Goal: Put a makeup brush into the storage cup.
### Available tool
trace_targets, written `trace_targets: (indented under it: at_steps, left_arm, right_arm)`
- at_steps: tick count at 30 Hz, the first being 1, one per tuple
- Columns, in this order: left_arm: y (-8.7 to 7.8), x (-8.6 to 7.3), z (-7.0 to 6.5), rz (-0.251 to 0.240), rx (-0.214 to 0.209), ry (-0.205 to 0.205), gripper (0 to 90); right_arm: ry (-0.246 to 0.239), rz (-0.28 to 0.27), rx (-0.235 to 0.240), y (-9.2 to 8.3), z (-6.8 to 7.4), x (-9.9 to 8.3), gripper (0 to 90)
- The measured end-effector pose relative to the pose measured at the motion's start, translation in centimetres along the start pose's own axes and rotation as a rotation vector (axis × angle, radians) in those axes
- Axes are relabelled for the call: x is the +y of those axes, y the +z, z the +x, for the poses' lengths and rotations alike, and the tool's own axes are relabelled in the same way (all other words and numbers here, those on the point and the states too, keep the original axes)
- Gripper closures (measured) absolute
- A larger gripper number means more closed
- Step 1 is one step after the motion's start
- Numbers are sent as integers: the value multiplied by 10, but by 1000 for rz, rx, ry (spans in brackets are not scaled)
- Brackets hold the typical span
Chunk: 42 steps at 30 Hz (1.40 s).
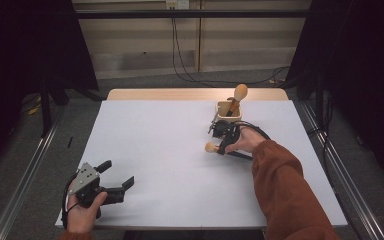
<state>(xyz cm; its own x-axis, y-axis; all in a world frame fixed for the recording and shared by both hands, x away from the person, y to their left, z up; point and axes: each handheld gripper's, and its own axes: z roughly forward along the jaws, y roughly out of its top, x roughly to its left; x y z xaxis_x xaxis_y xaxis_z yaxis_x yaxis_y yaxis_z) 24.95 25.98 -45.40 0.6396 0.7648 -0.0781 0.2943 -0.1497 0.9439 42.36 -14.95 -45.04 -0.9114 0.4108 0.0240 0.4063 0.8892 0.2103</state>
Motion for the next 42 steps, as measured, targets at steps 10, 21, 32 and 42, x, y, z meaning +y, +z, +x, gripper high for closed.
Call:
trace_targets:
  at_steps: [10,21,32,42]
  left_arm:
    - [-1,0,0,-3,5,-4,21]
    - [-1,0,1,-2,7,-4,22]
    - [-1,-1,1,0,12,-4,22]
    - [-2,0,1,1,25,6,24]
  right_arm:
    - [19,-64,-13,-18,2,-3,750]
    - [49,-189,1,-40,7,-14,750]
    - [89,-366,-4,-56,13,-32,750]
    - [186,-494,-4,-66,14,-47,750]
